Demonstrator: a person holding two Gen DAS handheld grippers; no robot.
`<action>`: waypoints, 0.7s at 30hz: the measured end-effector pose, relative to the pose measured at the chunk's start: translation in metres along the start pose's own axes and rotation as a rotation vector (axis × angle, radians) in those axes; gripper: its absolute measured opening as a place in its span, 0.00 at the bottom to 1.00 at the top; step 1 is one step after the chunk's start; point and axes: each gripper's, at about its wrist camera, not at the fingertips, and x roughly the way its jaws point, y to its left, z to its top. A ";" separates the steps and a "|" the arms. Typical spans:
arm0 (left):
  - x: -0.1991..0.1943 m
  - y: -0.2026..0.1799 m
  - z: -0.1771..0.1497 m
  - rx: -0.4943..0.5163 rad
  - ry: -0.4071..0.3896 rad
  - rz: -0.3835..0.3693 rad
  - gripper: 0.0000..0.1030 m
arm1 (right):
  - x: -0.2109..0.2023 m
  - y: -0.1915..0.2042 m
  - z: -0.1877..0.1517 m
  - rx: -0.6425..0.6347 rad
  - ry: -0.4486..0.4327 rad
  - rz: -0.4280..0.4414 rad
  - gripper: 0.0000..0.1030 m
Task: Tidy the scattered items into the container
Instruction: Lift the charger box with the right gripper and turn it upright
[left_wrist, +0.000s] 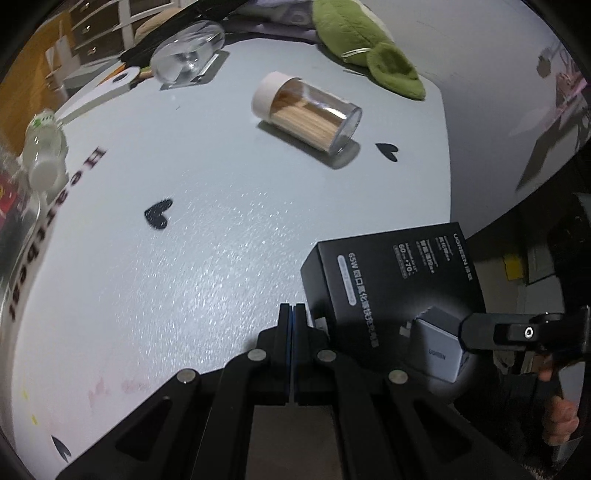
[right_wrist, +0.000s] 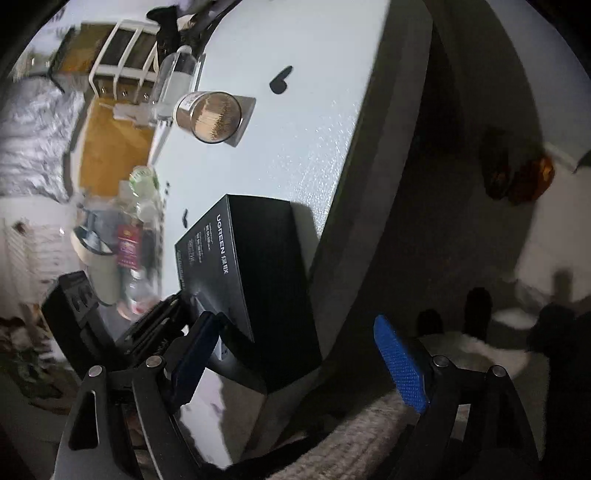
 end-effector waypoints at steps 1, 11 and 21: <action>0.000 0.000 0.001 0.001 0.000 -0.002 0.00 | 0.001 -0.002 0.001 0.009 -0.001 0.018 0.83; 0.006 -0.012 0.013 0.071 -0.019 -0.006 0.00 | 0.013 -0.009 0.009 0.066 0.033 0.230 0.83; 0.005 -0.017 0.020 0.084 -0.022 -0.006 0.00 | -0.002 -0.005 0.006 0.062 0.001 0.232 0.70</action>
